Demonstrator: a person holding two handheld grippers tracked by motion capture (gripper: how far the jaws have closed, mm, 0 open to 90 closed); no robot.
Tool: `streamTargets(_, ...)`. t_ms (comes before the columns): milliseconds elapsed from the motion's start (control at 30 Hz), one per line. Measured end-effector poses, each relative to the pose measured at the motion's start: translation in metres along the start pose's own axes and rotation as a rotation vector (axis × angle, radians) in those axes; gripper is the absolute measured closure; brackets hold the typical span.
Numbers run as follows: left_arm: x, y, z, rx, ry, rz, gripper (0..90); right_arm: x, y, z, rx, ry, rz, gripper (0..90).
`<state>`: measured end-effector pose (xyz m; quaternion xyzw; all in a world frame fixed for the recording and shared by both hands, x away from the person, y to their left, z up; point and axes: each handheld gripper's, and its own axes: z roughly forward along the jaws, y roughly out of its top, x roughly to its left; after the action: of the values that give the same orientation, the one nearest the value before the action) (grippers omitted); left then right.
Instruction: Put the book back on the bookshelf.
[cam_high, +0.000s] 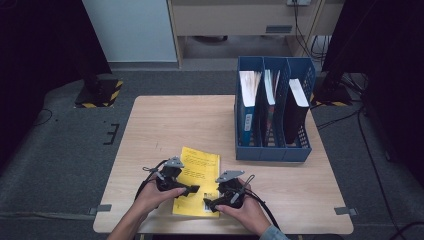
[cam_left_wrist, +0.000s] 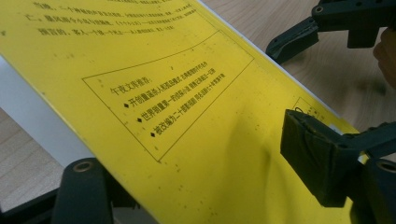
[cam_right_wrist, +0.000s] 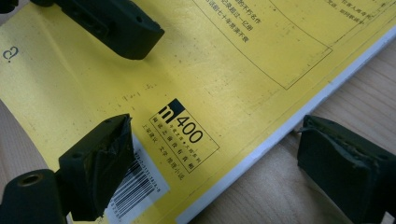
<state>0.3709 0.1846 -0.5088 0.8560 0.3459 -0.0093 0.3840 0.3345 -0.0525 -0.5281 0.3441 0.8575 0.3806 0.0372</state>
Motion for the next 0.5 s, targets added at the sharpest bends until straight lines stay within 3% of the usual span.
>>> streamTargets(200,0.0021,0.0013,-0.002,0.022,0.015,0.017,40.2,0.0,0.0,0.0,0.0,0.0,-0.001,11.0)
streamTargets(500,0.0012,0.0063,-0.001,0.063,0.007,0.025,42.4,0.0,0.0001,0.0,0.002,0.002,-0.001,10.9)
